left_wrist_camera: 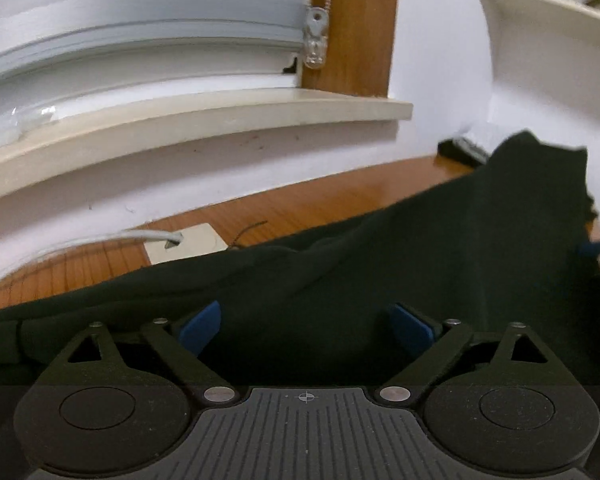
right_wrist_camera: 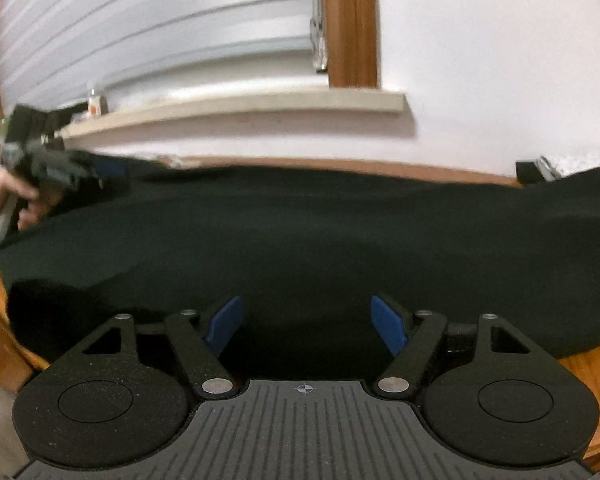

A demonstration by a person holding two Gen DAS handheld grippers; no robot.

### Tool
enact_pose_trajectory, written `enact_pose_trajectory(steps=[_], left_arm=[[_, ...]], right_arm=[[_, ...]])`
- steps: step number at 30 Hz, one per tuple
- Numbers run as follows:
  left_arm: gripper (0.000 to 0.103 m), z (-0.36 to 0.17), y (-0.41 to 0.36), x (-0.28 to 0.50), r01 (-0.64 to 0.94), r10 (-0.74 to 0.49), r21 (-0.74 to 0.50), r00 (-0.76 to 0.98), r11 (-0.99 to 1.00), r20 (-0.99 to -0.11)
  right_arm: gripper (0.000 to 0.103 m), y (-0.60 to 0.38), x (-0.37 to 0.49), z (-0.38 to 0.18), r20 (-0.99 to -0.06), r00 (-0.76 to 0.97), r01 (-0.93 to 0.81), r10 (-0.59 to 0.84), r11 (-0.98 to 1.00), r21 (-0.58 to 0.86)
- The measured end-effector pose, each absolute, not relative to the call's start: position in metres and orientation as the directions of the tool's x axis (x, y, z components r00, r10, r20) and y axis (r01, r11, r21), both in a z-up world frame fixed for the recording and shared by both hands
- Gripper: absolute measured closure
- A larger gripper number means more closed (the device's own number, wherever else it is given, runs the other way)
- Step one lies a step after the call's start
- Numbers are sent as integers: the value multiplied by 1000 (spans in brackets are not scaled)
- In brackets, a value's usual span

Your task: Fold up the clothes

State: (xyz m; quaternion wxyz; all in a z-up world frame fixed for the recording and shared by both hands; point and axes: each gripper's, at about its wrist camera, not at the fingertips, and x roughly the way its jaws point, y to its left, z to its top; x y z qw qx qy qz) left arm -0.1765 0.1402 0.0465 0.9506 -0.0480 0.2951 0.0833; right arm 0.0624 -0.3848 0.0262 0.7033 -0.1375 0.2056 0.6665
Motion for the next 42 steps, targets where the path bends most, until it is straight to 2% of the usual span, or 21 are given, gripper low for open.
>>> enact_pose_trajectory(steps=[5, 8, 11, 13, 16, 17, 20, 23, 28, 29, 30, 33, 35, 37, 39, 42], left_arm=[[6, 44, 139, -174, -181, 128, -37, 810, 983, -572], [5, 44, 140, -174, -180, 125, -41, 811, 983, -571], [6, 52, 146, -177, -198, 132, -63, 824, 978, -551], [7, 60, 153, -175, -231, 179, -29, 821, 973, -541], [10, 64, 159, -154, -293, 336, 167, 766, 941, -548], [11, 62, 164, -147, -314, 358, 177, 745, 933, -563], [11, 55, 185, -129, -378, 390, 155, 694, 913, -605], [9, 53, 191, -130, -392, 383, 124, 700, 911, -603], [8, 67, 179, -139, -409, 391, 96, 738, 907, -549], [8, 72, 173, -141, -399, 375, 77, 758, 914, -533], [5, 76, 165, -142, -375, 347, 54, 780, 925, -521], [3, 81, 141, -137, -292, 251, -3, 831, 957, -497], [3, 79, 123, -131, -231, 190, -22, 847, 973, -497], [3, 74, 106, -123, -183, 151, -14, 850, 983, -504], [3, 68, 96, -116, -151, 122, -14, 849, 988, -514], [2, 58, 87, -107, -120, 87, -29, 843, 992, -531]], right_arm=[[32, -360, 21, 29, -428, -85, -992, 900, -36, 121], [31, -344, 1, 25, -444, -135, -989, 886, -90, 122], [32, -347, -13, 16, -506, -166, -986, 846, -135, 96], [32, -355, -20, 13, -518, -152, -987, 842, -154, 39], [32, -372, -18, 15, -522, -160, -986, 838, -155, 55], [32, -374, -16, 14, -516, -164, -986, 840, -154, 63], [32, -377, -15, 13, -509, -163, -987, 845, -149, 67], [32, -379, -16, 12, -504, -158, -987, 849, -148, 61], [31, -384, -12, 14, -468, -172, -985, 867, -152, 79], [30, -387, -9, 15, -454, -177, -984, 873, -154, 87], [24, -391, -4, 17, -440, -167, -986, 882, -142, 89], [21, -404, 25, 25, -409, -81, -996, 909, -56, 73], [23, -413, 54, 30, -383, 61, -996, 922, 81, 35], [33, -423, 97, 39, -357, 217, -972, 908, 236, 8], [52, -432, 142, 47, -332, 356, -928, 874, 373, -11], [57, -450, 221, 62, -298, 543, -818, 785, 575, 26]])
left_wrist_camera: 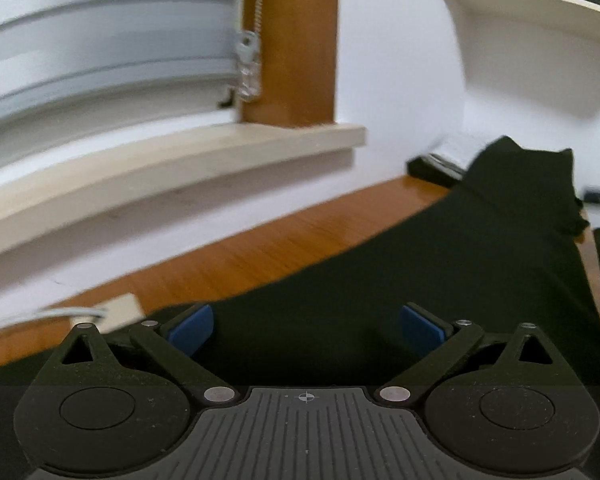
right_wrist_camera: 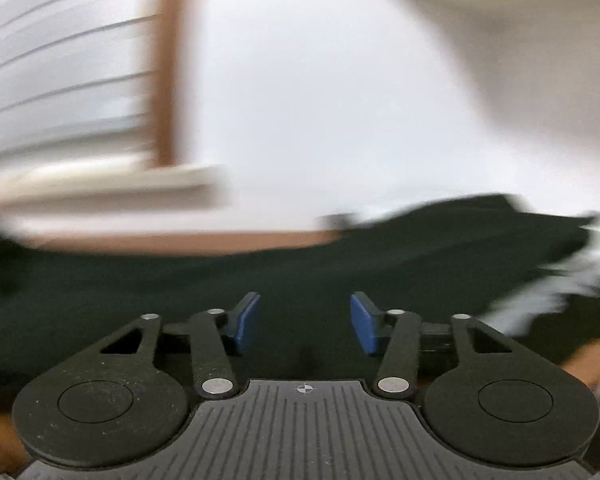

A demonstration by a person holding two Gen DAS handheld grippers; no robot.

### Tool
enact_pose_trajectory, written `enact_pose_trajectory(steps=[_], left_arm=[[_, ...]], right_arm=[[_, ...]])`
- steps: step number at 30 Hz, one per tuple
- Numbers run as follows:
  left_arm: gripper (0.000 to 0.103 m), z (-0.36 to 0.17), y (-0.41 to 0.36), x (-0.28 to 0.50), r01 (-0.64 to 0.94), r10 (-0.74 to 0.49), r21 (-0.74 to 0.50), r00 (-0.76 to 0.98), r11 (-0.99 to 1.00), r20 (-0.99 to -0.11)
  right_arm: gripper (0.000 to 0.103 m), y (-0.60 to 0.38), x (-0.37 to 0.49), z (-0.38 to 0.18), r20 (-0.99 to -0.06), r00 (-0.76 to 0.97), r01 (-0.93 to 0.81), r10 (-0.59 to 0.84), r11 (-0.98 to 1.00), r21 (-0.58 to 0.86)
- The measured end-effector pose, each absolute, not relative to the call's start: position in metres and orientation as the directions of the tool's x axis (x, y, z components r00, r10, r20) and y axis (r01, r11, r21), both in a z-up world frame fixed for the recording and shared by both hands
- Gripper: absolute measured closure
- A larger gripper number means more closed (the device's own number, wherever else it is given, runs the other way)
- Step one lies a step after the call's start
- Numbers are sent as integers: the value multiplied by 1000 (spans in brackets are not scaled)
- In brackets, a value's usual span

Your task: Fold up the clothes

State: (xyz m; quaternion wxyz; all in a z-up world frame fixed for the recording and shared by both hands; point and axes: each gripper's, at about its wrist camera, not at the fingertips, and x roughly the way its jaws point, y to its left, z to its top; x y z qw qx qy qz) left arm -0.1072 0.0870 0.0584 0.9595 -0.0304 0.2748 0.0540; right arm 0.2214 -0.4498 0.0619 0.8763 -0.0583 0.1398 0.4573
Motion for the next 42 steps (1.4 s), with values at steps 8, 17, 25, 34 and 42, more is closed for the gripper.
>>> enact_pose_trajectory(steps=[8, 17, 25, 34, 42], left_arm=[[1, 37, 94, -94, -135, 61, -75, 789, 988, -612], [0, 35, 103, -95, -158, 62, -102, 784, 982, -618], [0, 34, 101, -94, -158, 65, -96, 780, 983, -622], [0, 34, 101, -93, -158, 65, -96, 781, 983, -621], [0, 36, 104, -97, -166, 71, -102, 793, 981, -605]], right_arm=[[57, -493, 390, 95, -274, 727, -512, 630, 763, 394], [65, -484, 442, 91, -344, 759, -397, 552, 812, 427], [83, -474, 448, 92, -367, 746, -422, 556, 821, 385], [96, -448, 397, 126, -219, 645, -641, 732, 674, 366], [96, -399, 199, 110, -173, 113, -945, 979, 159, 286]])
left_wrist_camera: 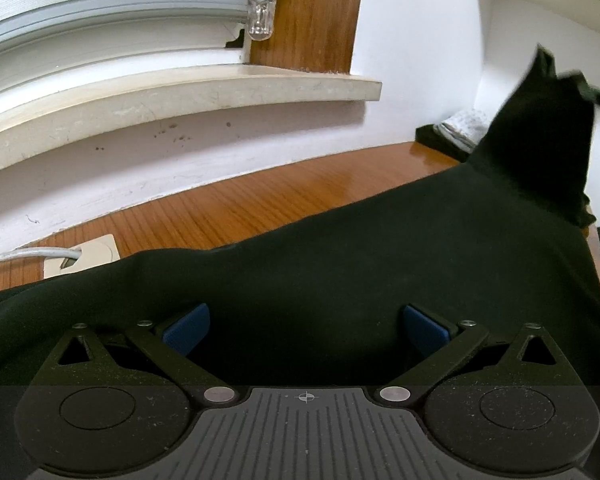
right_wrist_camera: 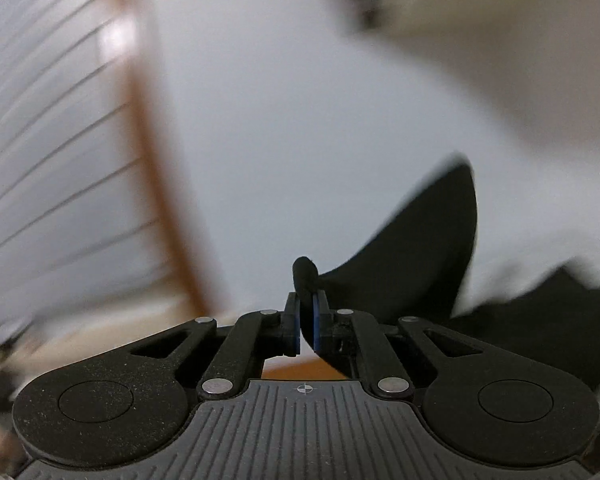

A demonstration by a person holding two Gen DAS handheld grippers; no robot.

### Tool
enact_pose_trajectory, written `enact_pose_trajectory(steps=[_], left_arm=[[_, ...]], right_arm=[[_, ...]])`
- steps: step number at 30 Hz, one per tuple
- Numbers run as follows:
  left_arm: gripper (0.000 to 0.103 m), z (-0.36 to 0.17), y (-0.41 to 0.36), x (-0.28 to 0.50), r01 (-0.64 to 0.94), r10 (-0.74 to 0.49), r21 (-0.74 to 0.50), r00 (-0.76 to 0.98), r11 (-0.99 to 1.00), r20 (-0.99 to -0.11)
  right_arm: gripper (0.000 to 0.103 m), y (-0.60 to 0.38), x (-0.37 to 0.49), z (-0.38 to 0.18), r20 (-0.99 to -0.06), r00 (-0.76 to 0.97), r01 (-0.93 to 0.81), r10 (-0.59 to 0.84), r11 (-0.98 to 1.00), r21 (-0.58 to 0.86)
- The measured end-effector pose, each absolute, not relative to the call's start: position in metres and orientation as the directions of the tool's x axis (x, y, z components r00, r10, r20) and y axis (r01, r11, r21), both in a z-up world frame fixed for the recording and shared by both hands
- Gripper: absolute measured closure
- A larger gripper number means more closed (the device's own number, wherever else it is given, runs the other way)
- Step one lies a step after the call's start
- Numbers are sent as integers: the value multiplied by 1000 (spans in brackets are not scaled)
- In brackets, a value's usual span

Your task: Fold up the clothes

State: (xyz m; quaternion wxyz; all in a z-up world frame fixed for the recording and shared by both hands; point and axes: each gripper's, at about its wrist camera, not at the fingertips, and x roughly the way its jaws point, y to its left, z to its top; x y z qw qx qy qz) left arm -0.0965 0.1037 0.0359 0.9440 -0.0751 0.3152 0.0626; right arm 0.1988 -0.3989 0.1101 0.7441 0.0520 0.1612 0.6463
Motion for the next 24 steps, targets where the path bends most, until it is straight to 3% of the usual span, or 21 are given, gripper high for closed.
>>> enact_pose_trajectory(steps=[4, 8, 12, 18, 24], left_arm=[[0, 43, 101, -102, -188, 90, -115, 816, 975, -570], [0, 54, 99, -101, -168, 23, -221, 842, 961, -539], [0, 63, 97, -95, -164, -37, -355, 868, 920, -496], [0, 53, 96, -60, -215, -165, -609, 846, 764, -506], [0, 42, 67, -22, -241, -195, -654, 832, 717, -520]], right_arm=[[96, -383, 121, 47, -309, -59, -965, 949, 25, 260], [96, -376, 107, -5, -365, -81, -957, 927, 30, 290], [96, -378, 100, -13, -345, -55, -961, 937, 44, 274], [96, -395, 98, -3, -229, 29, -949, 973, 99, 300], [96, -414, 97, 14, -153, 45, -935, 987, 96, 342]])
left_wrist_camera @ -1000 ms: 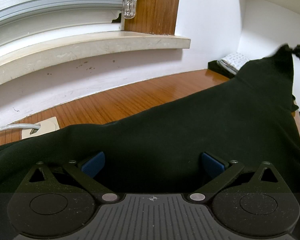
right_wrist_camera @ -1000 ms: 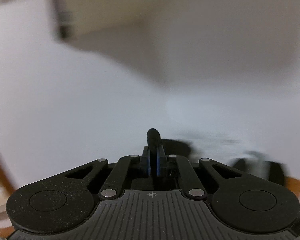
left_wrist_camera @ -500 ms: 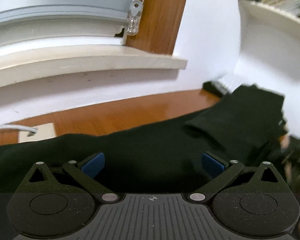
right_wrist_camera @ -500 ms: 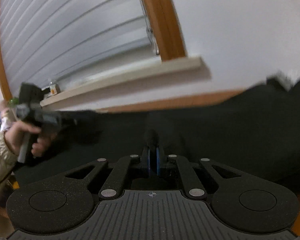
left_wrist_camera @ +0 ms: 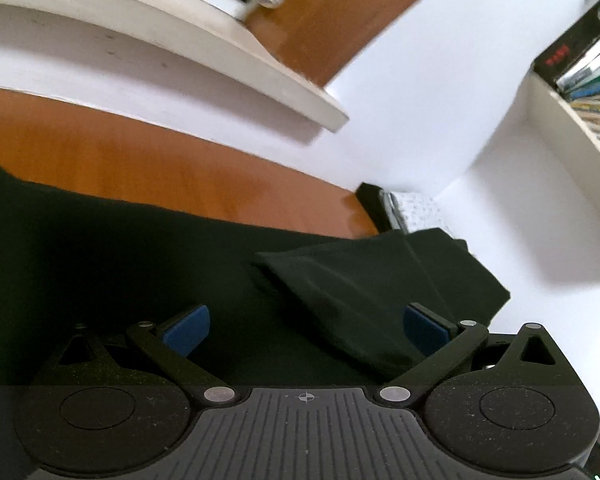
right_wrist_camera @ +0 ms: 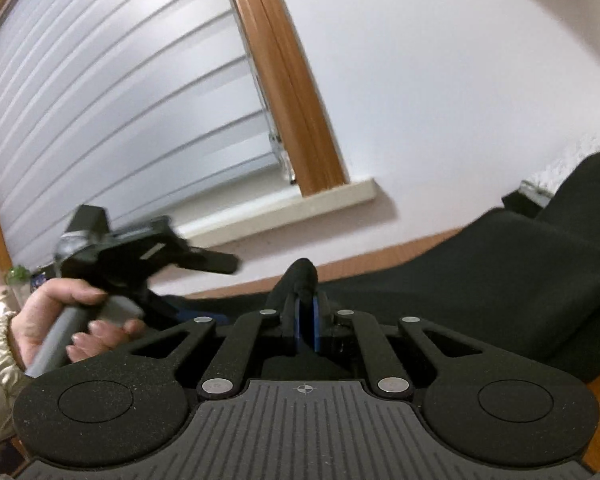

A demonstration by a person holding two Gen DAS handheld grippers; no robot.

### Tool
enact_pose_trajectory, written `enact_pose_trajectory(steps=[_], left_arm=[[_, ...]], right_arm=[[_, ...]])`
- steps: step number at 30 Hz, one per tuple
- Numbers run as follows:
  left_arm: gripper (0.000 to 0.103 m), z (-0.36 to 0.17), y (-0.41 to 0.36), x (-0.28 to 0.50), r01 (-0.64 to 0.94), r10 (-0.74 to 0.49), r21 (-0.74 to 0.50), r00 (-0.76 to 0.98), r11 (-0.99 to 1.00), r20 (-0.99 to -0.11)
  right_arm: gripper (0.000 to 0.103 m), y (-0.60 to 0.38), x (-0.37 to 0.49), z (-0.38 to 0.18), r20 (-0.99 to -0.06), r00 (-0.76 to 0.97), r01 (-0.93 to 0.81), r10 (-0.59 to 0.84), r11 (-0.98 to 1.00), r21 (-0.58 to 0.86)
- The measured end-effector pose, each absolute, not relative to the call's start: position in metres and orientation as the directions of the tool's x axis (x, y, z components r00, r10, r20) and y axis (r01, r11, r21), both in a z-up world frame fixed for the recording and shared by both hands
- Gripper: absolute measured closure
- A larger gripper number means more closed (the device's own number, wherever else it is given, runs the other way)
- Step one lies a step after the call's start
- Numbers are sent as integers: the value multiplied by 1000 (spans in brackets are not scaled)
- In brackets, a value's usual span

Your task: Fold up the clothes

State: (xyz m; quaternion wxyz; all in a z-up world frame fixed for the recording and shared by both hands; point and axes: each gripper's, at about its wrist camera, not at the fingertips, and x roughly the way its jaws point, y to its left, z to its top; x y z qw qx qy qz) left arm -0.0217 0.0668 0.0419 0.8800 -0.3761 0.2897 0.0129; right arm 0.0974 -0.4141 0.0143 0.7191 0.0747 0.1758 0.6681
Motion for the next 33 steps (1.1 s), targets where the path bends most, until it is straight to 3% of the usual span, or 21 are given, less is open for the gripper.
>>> enact_pose_trajectory(steps=[8, 11, 12, 14, 17, 19, 21, 33], left_arm=[[5, 32, 46, -4, -251, -199, -700, 847, 668, -493], [18, 33, 39, 1, -246, -199, -695, 847, 675, -493], [27, 33, 37, 2, -250, -192, -687, 845, 682, -499], [31, 32, 35, 5, -263, -172, -664, 841, 700, -513], [55, 29, 37, 13, -290, -138, -615, 822, 733, -553], [87, 29, 39, 16, -274, -141, -596, 820, 755, -555], [93, 35, 41, 15, -254, -147, -584, 822, 771, -551], [96, 193, 82, -109, -109, -75, -394, 903, 913, -423]], right_arm=[[96, -425, 97, 23, -116, 40, -933, 992, 79, 352], [96, -425, 96, 26, -111, 34, -938, 993, 70, 340], [96, -424, 96, 26, -112, 33, -939, 993, 70, 337], [96, -424, 97, 26, -117, 26, -939, 993, 65, 339], [96, -424, 98, 27, -130, 12, -941, 991, 56, 335], [96, -423, 98, 27, -138, -1, -941, 990, 46, 336], [96, -420, 95, 30, -148, -18, -942, 989, 33, 333], [96, -384, 14, 124, -75, -272, -935, 959, -245, 256]])
